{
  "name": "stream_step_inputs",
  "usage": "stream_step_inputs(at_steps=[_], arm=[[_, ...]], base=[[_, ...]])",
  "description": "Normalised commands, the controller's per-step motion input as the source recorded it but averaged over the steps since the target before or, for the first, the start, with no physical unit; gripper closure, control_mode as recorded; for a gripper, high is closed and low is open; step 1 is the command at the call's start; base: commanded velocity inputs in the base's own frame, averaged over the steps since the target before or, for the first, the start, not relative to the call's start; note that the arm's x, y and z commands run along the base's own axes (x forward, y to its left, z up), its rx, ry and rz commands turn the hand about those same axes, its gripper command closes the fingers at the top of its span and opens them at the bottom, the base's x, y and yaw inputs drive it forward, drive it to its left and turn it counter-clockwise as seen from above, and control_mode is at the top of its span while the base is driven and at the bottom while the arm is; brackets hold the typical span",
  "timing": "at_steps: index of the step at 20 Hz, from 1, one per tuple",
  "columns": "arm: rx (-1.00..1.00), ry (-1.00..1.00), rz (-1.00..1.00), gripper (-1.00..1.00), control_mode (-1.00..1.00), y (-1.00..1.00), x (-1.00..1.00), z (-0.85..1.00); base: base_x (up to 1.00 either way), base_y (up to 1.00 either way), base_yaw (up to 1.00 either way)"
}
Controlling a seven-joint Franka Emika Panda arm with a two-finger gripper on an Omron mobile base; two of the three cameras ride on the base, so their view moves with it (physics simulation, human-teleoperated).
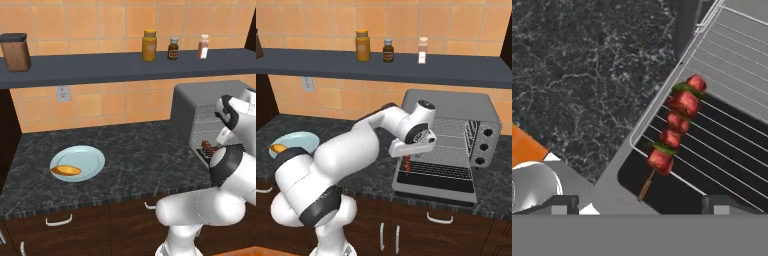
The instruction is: Pick up the kebab skewer and baguette bread, and place them inside the toaster oven. Close the toaster oven door and start by setting the timer.
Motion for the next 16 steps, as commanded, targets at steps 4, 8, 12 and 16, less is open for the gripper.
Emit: stream_step_inputs(at_steps=[4,8,12,16], arm=[[0.0,-0.01,-0.09,-1.0,-1.0,0.73,-1.0,0.34],[0.0,0.0,-0.21,-1.0,-1.0,1.0,-0.52,0.08],[0.0,0.0,-0.06,-1.0,-1.0,1.0,-0.01,0.14],[0.0,0.04,0.0,-1.0,-1.0,1.0,0.0,0.24]], base=[[0.0,0.0,0.0],[0.0,0.0,0.0],[0.0,0.0,0.0],[0.0,0.0,0.0]])
